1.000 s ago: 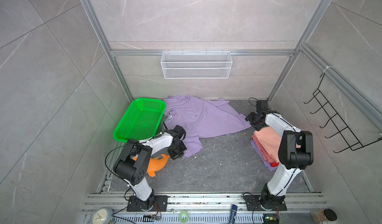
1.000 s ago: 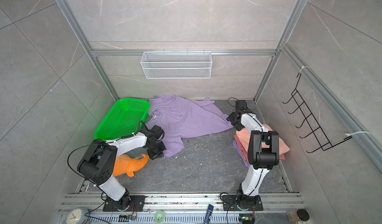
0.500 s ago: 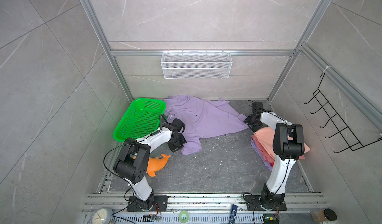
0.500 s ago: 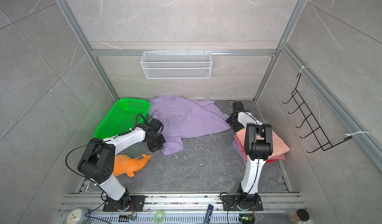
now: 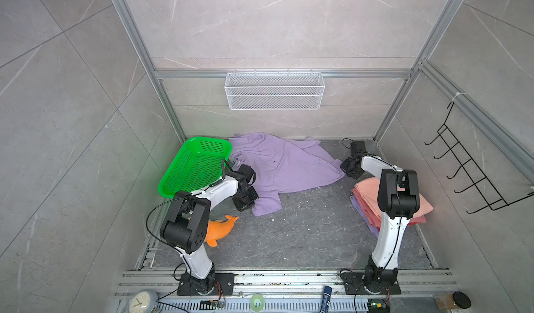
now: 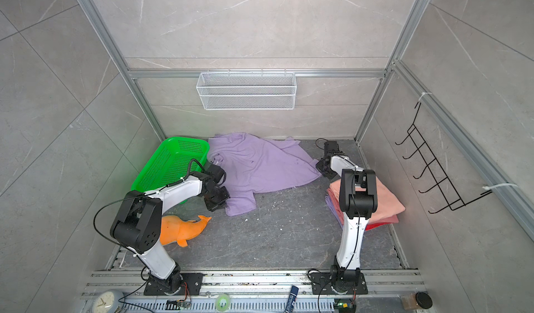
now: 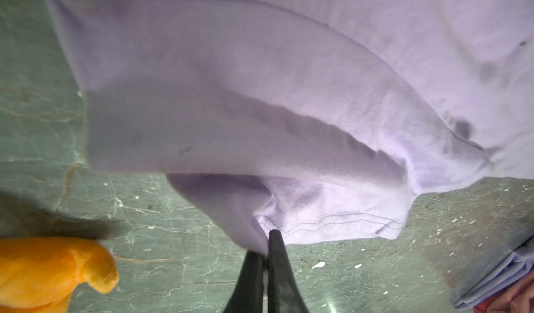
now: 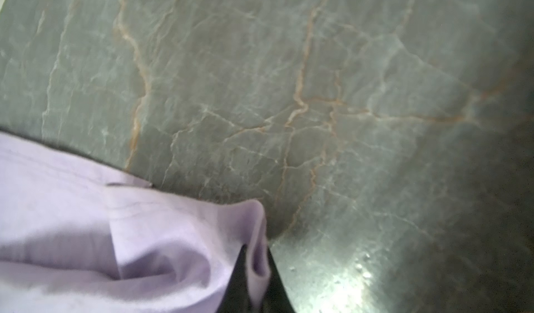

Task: Fold and stack the t-shirts
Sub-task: 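Lift the lavender t-shirt high with both grippers, spreading it between them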

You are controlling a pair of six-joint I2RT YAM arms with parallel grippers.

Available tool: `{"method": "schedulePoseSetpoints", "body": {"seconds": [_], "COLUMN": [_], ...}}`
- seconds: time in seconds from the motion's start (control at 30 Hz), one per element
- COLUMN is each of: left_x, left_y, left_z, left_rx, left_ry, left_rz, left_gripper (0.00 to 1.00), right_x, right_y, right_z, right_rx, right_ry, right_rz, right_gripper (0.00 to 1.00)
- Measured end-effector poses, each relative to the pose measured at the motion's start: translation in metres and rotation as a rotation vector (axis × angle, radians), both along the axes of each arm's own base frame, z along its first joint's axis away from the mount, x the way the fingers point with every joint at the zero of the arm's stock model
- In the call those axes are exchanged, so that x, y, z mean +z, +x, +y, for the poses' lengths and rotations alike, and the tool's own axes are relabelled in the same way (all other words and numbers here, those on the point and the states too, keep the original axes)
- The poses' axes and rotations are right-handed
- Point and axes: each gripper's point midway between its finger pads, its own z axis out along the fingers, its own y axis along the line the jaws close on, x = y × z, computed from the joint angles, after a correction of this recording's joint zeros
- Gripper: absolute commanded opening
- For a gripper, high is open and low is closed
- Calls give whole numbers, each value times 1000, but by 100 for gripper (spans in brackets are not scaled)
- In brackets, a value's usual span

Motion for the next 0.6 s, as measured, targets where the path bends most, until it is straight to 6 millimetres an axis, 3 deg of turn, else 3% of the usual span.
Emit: {"method": "schedulePoseSetpoints", "body": {"seconds": [0.13, 0.23, 0.3, 0.4, 0.5, 0.6], "left_x": [17, 44, 77, 147, 218, 289], "left_y": [14, 37, 57, 91, 109, 114], "left_z": [-1, -2, -7, -13, -13, -6], "left_rx": [-8, -9, -17, -39, -70, -103], "left_ry": [-6, -9, -26, -49, -51, -33], "left_rz": [-39, -114, -205, -395, -583, -769], "left_gripper": [0, 0, 0, 0, 0, 0], "right_x": [7, 33, 67, 139, 218, 287], "right_y": [3, 5, 7, 3, -10, -29], "right_z": [1, 5, 9, 19, 27, 27], "right_rx": [9, 23, 41, 67, 99, 123], "right_ry": [3, 9, 6, 4, -11, -41], "right_rz": [-19, -69, -135, -280, -451, -597], "right_gripper": [0, 0, 0, 0, 0, 0]}}
